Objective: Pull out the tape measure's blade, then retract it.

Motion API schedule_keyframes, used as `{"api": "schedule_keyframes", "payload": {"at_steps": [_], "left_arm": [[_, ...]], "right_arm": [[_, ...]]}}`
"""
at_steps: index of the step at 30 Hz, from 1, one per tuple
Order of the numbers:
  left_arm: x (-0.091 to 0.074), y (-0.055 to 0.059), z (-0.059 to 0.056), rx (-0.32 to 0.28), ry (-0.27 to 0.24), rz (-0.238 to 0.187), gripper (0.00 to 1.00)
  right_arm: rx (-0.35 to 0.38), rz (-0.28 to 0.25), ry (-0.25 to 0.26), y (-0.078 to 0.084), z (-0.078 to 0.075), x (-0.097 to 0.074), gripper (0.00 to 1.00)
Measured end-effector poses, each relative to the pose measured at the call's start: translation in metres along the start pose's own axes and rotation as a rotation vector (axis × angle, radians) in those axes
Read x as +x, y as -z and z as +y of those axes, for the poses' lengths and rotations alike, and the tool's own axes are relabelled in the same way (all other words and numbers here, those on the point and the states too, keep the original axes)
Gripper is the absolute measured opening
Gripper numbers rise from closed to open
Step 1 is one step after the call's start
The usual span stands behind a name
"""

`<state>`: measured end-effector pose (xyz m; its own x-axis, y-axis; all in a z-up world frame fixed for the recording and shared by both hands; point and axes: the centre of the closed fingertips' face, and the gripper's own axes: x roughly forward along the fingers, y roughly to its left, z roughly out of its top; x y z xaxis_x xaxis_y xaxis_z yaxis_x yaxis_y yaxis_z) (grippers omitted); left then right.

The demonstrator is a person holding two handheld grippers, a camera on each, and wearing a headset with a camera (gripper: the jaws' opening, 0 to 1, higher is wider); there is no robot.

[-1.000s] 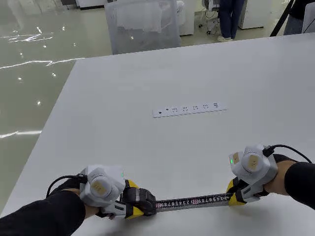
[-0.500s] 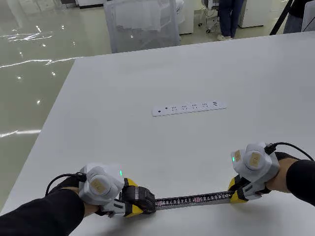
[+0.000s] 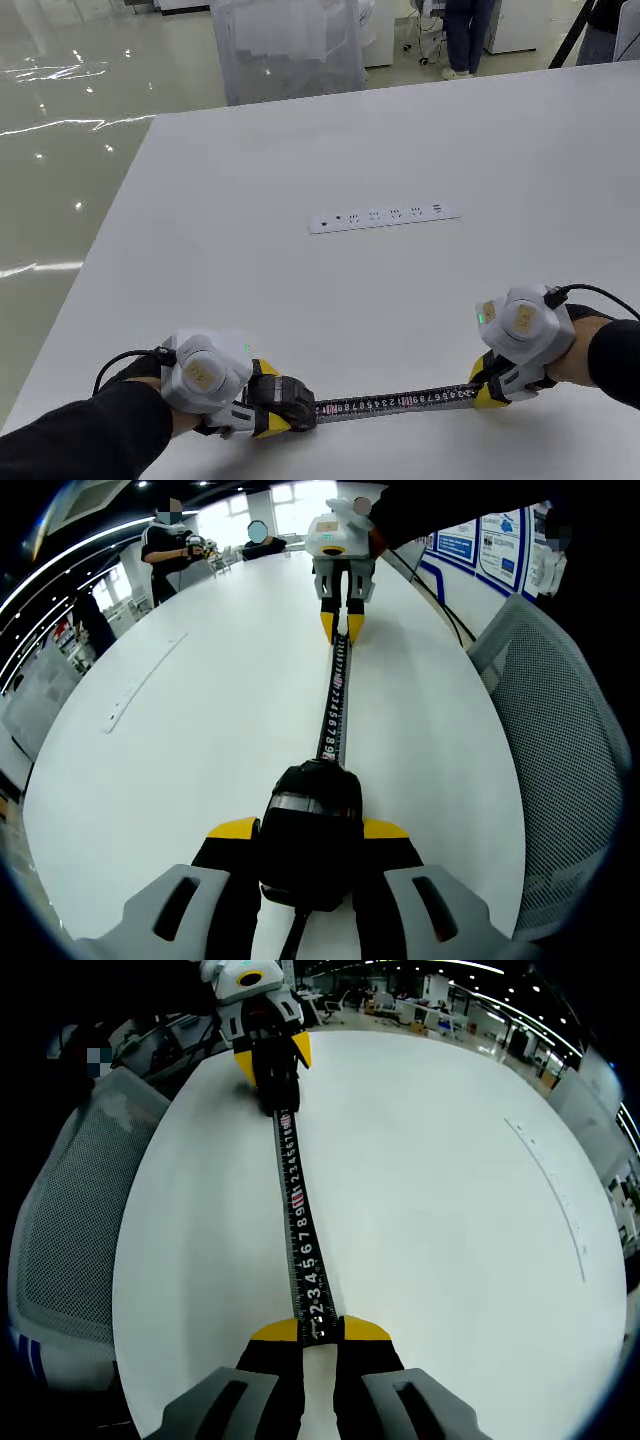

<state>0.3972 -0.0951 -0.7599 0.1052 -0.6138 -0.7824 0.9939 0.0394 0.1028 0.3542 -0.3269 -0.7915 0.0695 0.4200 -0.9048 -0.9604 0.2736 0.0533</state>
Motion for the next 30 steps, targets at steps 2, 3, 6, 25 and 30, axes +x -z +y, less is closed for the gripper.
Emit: {"api": "schedule_keyframes", "payload": {"at_steps": [2, 3, 6, 25, 30], "left_arm": [[0.0001, 0.0000, -0.0002, -0.001, 0.000, 0.000, 0.30], [0.0001, 0.0000, -0.0003, -0.002, -0.001, 0.000, 0.30], [0.0003, 0.0000, -0.0002, -0.005, -0.001, 0.000, 0.30], [0.0001, -0.0007, 0.0000, -0.001, 0.000, 0.000, 0.30], [-0.0002, -0.0002, -0.0001, 0.000, 0.002, -0.001, 0.30]], "right_arm": [[0.002, -0.001, 0.000, 0.0003, 0.0002, -0.0008, 0.05], [0.001, -0.001, 0.000, 0.0005, 0.0004, -0.0010, 0.05], [0.004, 0.001, -0.002, 0.0019, 0.0004, -0.0013, 0.05], [0.015, 0.007, -0.002, 0.0074, -0.0017, -0.0021, 0.05], [0.021, 0.007, 0.000, 0.0095, -0.0016, -0.0035, 0.05]]}}
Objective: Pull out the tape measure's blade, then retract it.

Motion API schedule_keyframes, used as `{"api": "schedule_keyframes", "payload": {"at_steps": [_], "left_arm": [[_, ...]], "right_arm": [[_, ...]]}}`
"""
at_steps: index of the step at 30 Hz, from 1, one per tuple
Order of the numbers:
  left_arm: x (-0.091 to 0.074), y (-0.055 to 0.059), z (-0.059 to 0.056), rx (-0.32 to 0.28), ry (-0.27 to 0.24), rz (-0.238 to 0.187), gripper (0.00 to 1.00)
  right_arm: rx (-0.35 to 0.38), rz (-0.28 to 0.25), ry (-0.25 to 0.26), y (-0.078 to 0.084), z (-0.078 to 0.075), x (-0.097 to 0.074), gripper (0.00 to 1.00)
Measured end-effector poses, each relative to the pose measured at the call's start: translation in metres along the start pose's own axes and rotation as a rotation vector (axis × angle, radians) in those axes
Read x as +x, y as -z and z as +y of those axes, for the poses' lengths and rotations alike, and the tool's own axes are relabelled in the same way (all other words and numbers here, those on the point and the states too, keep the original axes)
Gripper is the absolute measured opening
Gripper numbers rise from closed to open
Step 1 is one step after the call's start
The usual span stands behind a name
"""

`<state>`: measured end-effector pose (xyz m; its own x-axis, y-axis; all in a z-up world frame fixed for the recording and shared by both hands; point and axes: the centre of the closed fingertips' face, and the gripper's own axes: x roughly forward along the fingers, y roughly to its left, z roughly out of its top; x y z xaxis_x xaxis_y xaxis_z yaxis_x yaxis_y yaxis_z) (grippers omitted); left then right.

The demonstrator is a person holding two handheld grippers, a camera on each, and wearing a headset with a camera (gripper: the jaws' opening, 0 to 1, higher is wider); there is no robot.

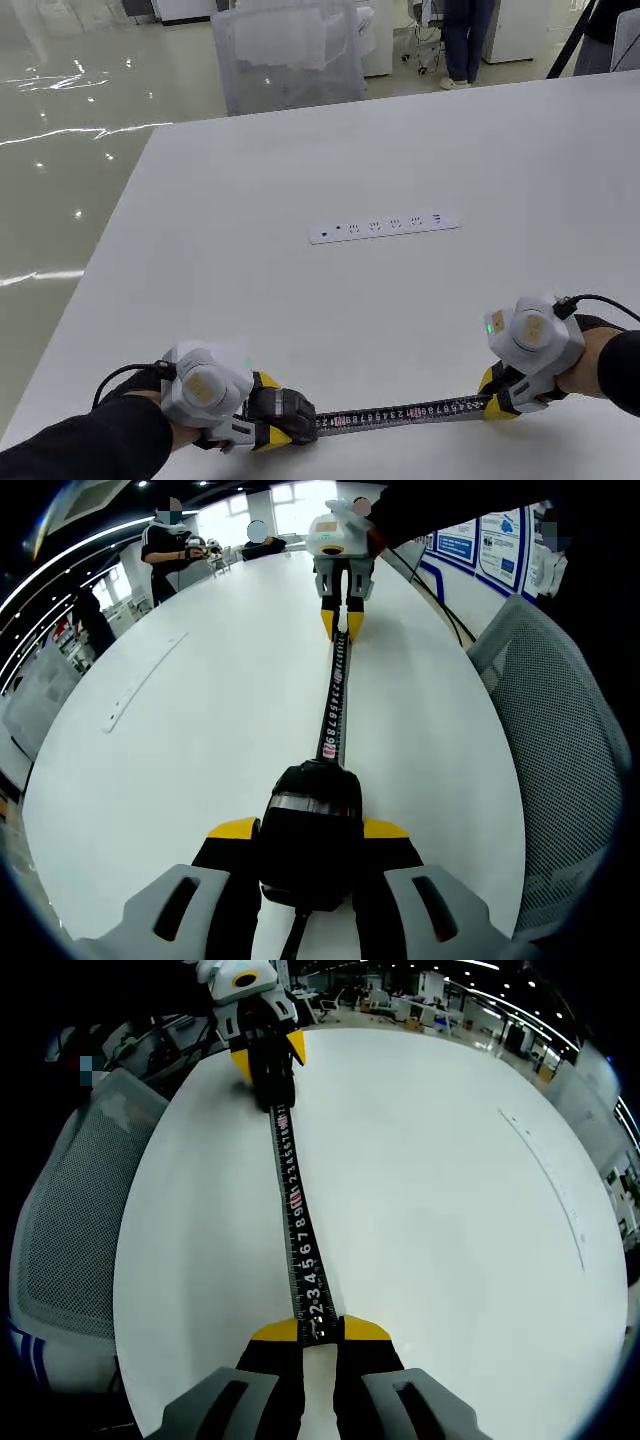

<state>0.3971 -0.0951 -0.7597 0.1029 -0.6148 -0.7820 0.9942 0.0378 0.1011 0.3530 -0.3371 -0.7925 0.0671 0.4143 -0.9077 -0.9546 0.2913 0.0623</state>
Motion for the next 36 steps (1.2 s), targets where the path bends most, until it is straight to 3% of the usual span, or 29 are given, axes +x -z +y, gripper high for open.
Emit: {"api": "schedule_keyframes", "payload": {"at_steps": [15, 31, 36], "left_arm": [[0.000, 0.001, 0.000, 0.006, -0.001, -0.002, 0.30], [0.000, 0.000, 0.000, 0.007, -0.002, -0.005, 0.30], [0.000, -0.001, -0.001, 0.011, -0.016, -0.009, 0.30]], "right_arm": [[0.010, 0.008, 0.009, 0.010, -0.002, -0.006, 0.05], [0.024, 0.007, 0.010, 0.010, -0.001, -0.006, 0.06], [-0.053, 0.042, 0.029, 0.010, -0.001, -0.005, 0.08]]}}
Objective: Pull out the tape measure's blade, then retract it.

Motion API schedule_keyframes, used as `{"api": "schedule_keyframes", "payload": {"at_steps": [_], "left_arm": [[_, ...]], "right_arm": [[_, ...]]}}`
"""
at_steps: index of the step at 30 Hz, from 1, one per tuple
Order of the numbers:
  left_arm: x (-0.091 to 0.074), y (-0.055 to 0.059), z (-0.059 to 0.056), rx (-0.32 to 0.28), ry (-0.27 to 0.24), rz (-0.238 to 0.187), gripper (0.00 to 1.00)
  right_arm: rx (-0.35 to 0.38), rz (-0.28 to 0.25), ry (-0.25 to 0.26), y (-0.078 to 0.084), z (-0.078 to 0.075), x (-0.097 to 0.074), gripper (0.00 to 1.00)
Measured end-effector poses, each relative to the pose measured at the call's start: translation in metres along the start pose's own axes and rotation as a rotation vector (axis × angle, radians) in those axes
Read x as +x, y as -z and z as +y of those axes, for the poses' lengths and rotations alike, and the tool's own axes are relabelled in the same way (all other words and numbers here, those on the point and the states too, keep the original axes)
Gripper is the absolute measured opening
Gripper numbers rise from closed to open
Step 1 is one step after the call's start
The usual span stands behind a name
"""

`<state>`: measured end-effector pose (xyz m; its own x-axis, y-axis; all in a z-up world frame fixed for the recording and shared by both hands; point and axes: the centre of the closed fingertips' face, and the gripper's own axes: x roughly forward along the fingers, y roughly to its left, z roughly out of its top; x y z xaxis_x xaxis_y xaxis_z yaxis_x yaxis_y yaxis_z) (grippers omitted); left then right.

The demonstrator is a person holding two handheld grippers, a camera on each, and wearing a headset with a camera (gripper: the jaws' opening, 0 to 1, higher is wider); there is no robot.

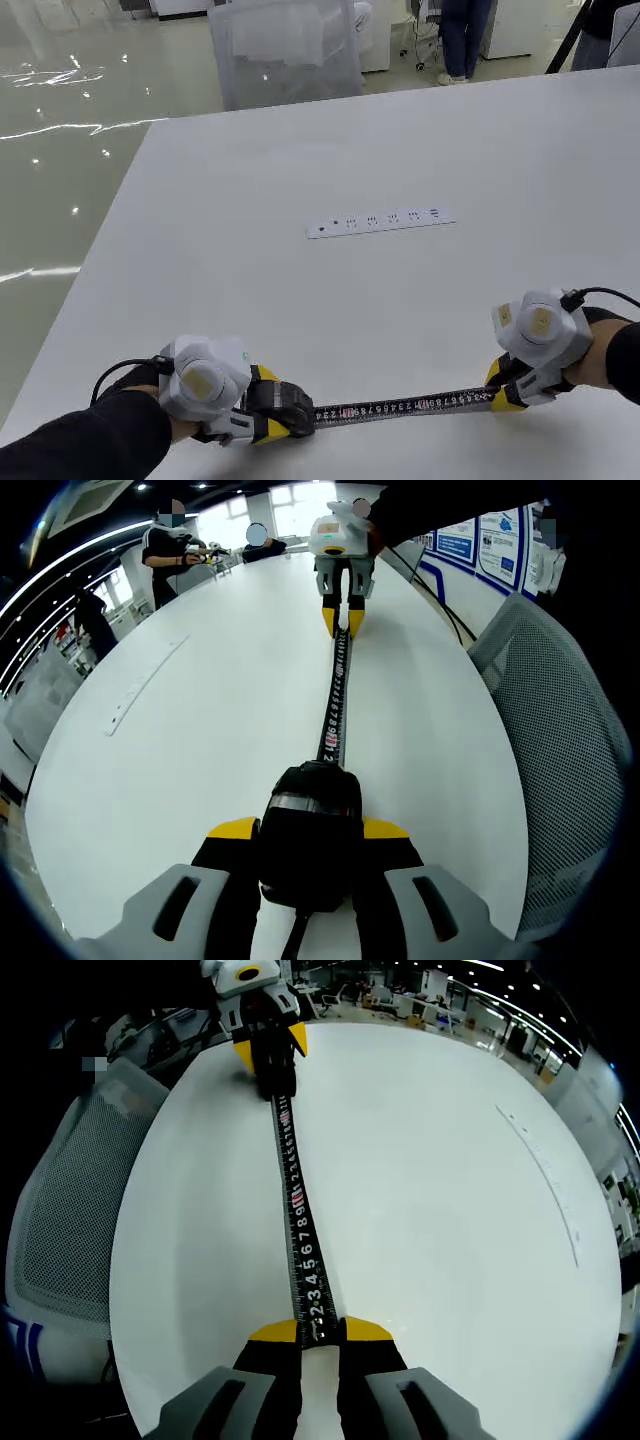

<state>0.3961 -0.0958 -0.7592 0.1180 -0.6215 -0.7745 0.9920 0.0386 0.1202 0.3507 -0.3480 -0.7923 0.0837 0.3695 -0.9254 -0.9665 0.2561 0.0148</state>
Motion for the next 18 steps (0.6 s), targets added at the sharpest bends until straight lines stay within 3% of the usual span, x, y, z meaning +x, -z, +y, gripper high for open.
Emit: {"api": "schedule_keyframes", "payload": {"at_steps": [7, 10, 11, 15, 18], "left_arm": [[-0.0001, -0.0006, 0.0004, 0.009, -0.008, -0.005, 0.30], [0.0003, -0.0013, 0.0013, -0.019, -0.011, -0.007, 0.31], [0.0003, -0.0013, 0.0005, 0.017, -0.011, 0.001, 0.32], [0.0008, -0.0008, 0.0000, 0.028, -0.012, 0.003, 0.32], [0.0016, -0.0011, 0.0003, 0.026, -0.013, 0.002, 0.32]], "right_arm": [[0.033, -0.019, 0.015, -0.0008, 0.0005, -0.0005, 0.09], [0.000, 0.000, 0.013, -0.0009, 0.0010, -0.0001, 0.09], [-0.015, 0.000, 0.004, -0.0009, 0.0015, 0.0000, 0.09], [-0.067, -0.006, 0.002, -0.0017, 0.0032, -0.0001, 0.09], [-0.064, -0.019, 0.016, -0.0012, 0.0028, -0.0004, 0.09]]}}
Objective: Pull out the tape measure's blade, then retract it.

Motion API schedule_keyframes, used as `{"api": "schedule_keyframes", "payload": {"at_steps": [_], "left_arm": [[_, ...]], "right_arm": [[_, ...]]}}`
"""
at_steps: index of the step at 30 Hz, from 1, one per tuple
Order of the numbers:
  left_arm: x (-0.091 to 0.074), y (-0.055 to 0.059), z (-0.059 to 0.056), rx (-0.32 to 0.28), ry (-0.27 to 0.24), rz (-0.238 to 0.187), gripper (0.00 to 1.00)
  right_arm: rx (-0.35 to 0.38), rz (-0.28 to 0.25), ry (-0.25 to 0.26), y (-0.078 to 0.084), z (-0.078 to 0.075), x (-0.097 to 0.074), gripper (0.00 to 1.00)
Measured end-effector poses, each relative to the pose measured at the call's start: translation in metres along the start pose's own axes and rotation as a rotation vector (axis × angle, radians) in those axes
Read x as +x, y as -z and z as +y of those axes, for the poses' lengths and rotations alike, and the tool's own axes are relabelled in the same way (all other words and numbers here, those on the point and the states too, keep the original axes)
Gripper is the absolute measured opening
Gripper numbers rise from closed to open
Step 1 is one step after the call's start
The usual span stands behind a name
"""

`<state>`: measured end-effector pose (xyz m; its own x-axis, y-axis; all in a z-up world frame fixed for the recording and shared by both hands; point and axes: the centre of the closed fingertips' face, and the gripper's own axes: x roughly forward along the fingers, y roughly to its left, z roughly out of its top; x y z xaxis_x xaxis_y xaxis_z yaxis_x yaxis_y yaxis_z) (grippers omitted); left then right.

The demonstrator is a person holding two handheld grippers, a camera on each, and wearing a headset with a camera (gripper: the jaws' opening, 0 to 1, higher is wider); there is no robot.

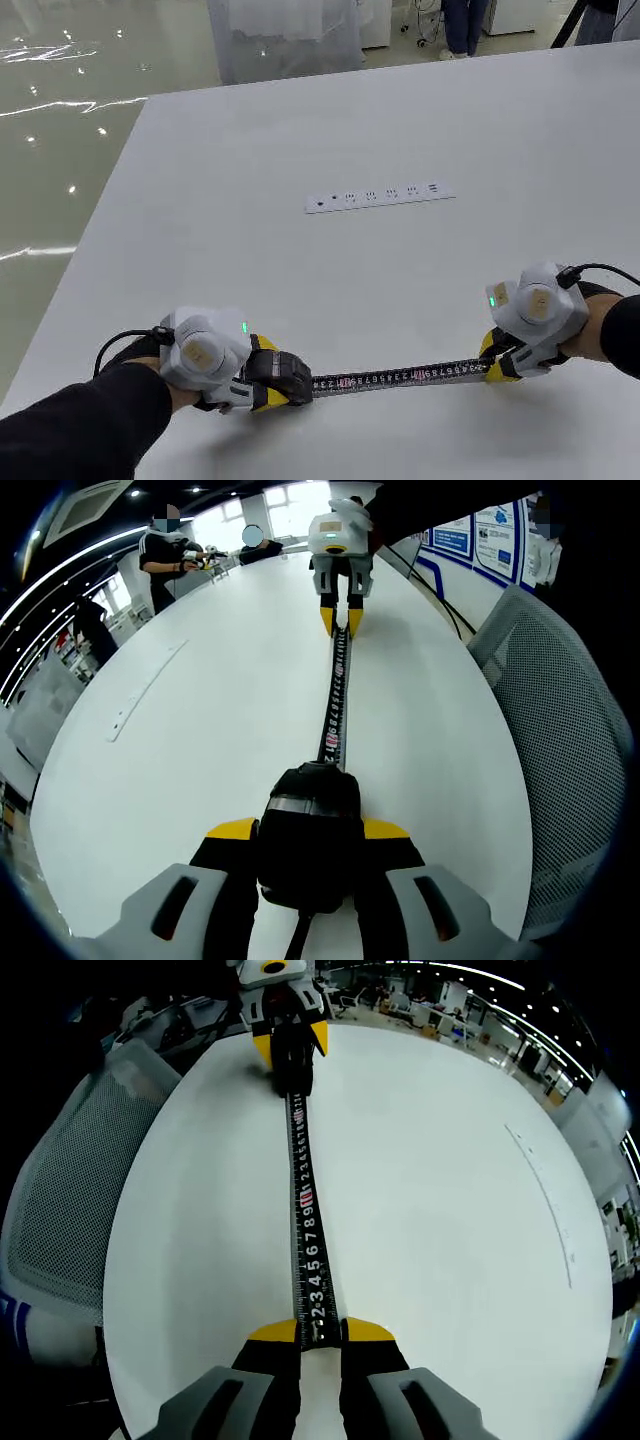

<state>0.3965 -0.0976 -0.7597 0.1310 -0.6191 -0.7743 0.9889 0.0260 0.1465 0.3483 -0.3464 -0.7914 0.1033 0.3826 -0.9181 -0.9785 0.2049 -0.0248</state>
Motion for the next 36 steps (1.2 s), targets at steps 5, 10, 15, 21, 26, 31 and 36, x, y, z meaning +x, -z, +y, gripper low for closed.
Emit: {"api": "schedule_keyframes", "payload": {"at_steps": [5, 10, 15, 21, 26, 31, 36], "left_arm": [[-0.001, 0.000, 0.001, -0.003, -0.004, -0.004, 0.32], [-0.004, -0.002, 0.000, -0.014, 0.010, 0.012, 0.33], [-0.011, -0.002, 0.004, -0.097, -0.016, -0.003, 0.57], [-0.026, -0.007, 0.003, -0.131, -0.029, -0.042, 0.68], [-0.035, 0.001, 0.006, -0.241, -0.071, -0.076, 0.78], [-0.043, 0.011, 0.004, -0.505, -0.083, -0.120, 0.91], [-0.061, 0.028, 0.009, -0.572, -0.176, -0.154, 0.99]], "right_arm": [[0.012, -0.028, 0.019, -0.001, -0.002, 0.000, 0.10], [0.033, -0.033, 0.036, -0.002, -0.002, -0.002, 0.11], [0.068, -0.050, 0.055, -0.004, 0.003, -0.002, 0.17], [0.148, -0.107, 0.093, -0.011, 0.006, -0.005, 0.25], [0.303, -0.189, 0.131, -0.016, 0.006, -0.010, 0.31], [0.392, -0.254, 0.161, -0.017, 0.005, -0.024, 0.43], [0.504, -0.341, 0.237, -0.016, 0.003, -0.039, 0.58]]}}
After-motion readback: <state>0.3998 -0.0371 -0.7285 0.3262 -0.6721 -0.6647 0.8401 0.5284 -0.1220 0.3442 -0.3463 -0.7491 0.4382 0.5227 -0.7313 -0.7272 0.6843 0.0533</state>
